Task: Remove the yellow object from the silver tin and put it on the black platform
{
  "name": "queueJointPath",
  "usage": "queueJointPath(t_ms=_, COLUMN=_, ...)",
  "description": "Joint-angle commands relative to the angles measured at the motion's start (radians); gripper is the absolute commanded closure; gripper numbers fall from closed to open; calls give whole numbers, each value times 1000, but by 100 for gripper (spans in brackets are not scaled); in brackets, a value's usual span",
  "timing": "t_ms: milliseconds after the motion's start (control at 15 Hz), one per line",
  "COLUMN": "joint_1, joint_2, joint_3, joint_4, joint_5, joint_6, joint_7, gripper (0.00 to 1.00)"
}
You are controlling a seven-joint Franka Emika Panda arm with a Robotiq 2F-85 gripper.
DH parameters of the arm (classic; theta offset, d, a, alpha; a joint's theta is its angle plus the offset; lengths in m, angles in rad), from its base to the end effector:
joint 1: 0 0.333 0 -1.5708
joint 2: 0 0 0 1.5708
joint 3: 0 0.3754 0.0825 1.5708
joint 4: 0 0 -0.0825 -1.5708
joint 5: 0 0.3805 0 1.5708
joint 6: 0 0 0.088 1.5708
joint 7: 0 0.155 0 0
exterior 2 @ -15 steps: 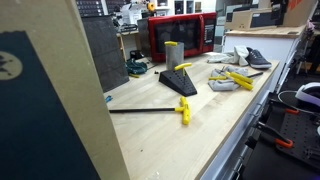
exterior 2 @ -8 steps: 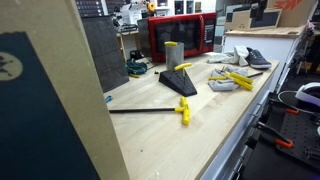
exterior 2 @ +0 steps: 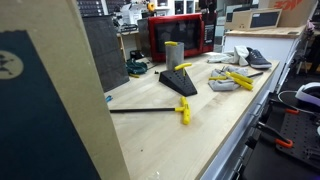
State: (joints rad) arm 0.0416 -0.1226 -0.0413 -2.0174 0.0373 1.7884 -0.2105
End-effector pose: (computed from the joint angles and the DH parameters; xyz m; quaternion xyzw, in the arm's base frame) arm 0.4940 0.0043 0.5093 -0.9933 -0.1004 0.0508 0.0260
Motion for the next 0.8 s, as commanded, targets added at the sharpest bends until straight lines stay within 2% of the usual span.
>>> queueJointPath(t_ms=0, joint_1=-10, joint_2=211, joint_3=26, joint_4=256, joint_5=-64, joint_6=-40, joint_7=30, gripper=0)
queueJointPath(t_ms=467, joint_1=-3, joint_2=483, joint_3=42, joint_4=627, joint_5=-158, joint_6=-115, joint_7=12, gripper=0)
queueJointPath(t_ms=600, joint_1=-3, joint_2=530, joint_3=53, joint_4=691, joint_5=-142, joint_6=-134, joint_7=7, gripper=0)
queueJointPath(t_ms=733, joint_1=-19, joint_2=549, joint_3=77, joint_4=742, joint_5=-69, joint_6=-199, joint_7=-26, gripper=0)
